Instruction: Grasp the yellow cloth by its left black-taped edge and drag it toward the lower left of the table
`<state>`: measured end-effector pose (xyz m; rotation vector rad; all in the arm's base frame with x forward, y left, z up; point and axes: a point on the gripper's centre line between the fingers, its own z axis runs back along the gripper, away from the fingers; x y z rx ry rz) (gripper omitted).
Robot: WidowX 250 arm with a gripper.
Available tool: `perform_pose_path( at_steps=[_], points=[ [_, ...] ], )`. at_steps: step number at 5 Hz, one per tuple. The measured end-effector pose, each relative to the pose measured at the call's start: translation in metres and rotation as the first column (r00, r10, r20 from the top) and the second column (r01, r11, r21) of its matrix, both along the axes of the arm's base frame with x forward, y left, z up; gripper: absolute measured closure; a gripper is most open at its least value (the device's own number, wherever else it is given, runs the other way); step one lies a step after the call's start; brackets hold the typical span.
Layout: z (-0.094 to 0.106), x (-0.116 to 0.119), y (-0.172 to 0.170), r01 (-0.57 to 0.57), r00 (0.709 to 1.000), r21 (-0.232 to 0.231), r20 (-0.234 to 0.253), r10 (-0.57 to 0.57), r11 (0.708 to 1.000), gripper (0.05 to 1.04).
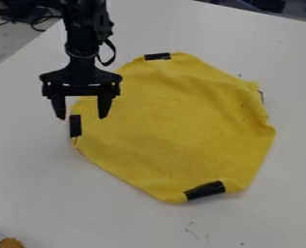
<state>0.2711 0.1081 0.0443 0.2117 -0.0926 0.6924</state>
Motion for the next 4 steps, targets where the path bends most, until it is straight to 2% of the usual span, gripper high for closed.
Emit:
perform_pose_path(
  at_steps=[1,2,4],
  points=[
    [-0.016,-0.009,0.005,-0.038,0.999,-0.014,0.004,0.038,0.999,0.083],
    [-0.033,-0.016,0.007,-0.073,0.997,-0.038,-0.004,0.073,0.997,0.133],
    [-0.043,-0.015,0.001,-0.11,0.993,-0.089,0.021,0.112,0.99,0.719]
  ],
)
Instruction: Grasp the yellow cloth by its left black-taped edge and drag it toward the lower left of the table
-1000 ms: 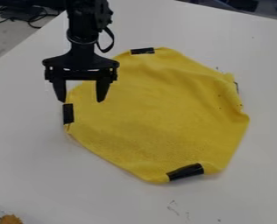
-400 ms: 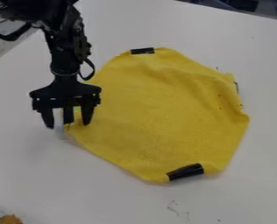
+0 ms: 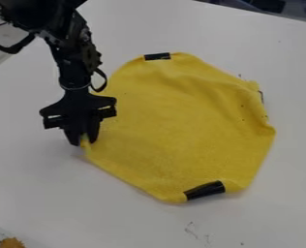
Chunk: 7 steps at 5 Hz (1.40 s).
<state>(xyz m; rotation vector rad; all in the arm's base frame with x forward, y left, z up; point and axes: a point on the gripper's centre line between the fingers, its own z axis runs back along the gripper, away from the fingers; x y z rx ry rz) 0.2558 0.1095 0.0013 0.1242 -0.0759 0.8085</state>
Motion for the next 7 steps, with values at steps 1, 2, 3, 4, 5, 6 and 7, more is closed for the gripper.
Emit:
perform_pose_path(
  at_steps=[1,2,3,4,5,6,7],
  points=[
    [-0.002,0.007,-0.003,0.013,1.0,-0.026,0.028,-0.012,1.0,0.915],
    [-0.001,0.01,-0.004,0.028,0.999,-0.027,0.033,-0.027,0.999,1.006],
    [0.005,0.003,-0.002,0.013,1.0,-0.002,-0.011,-0.013,1.0,1.02],
    [0.028,-0.016,0.005,-0.054,0.999,0.054,-0.002,0.054,0.997,1.02],
    [0.03,-0.045,0.016,-0.127,0.991,0.067,-0.019,0.129,0.99,1.02],
    [0.024,-0.062,0.021,-0.167,0.986,0.055,-0.019,0.168,0.984,1.02],
    [0.014,-0.074,0.024,-0.197,0.98,0.02,-0.017,0.197,0.98,1.02]
  ],
)
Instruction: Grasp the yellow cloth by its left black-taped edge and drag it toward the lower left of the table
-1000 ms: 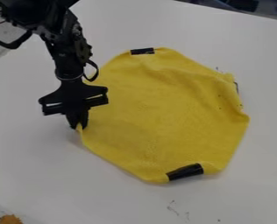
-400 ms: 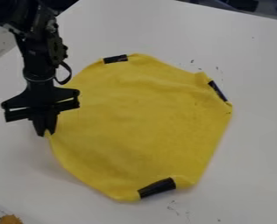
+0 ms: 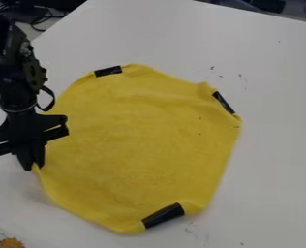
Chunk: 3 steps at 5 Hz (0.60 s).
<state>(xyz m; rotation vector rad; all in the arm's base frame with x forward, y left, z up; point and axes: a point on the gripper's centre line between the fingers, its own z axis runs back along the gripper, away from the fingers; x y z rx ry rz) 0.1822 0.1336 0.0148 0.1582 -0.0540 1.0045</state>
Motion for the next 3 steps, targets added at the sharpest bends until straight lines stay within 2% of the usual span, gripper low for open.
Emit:
perform_pose_path(
  at_steps=[1,2,3],
  points=[
    [-0.005,-0.009,0.002,-0.008,1.0,-0.012,-0.007,0.008,1.0,1.02],
    [-0.009,-0.022,0.005,-0.033,0.999,-0.012,-0.035,0.033,0.999,1.02],
    [-0.01,-0.033,0.013,-0.042,0.998,-0.002,-0.041,0.042,0.999,0.995]
  ],
)
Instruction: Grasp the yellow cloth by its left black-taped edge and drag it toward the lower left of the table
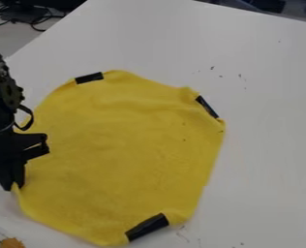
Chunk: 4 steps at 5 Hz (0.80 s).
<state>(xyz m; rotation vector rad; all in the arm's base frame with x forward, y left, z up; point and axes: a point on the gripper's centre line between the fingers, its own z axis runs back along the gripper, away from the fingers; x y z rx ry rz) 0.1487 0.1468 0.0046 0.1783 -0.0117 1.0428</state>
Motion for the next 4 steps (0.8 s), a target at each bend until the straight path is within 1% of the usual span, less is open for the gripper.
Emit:
perform_pose_path(
  at_steps=[1,2,3,4],
  points=[
    [0.0,0.0,0.002,0.037,0.999,0.007,0.017,-0.037,0.999,0.829],
    [0.001,0.008,0.004,0.058,0.998,0.013,0.037,-0.058,0.998,0.563],
    [0.006,0.017,0.008,0.086,0.995,0.031,0.042,-0.088,0.996,0.255],
    [0.015,0.02,0.012,0.125,0.992,0.042,0.011,-0.126,0.991,0.074]
  ],
)
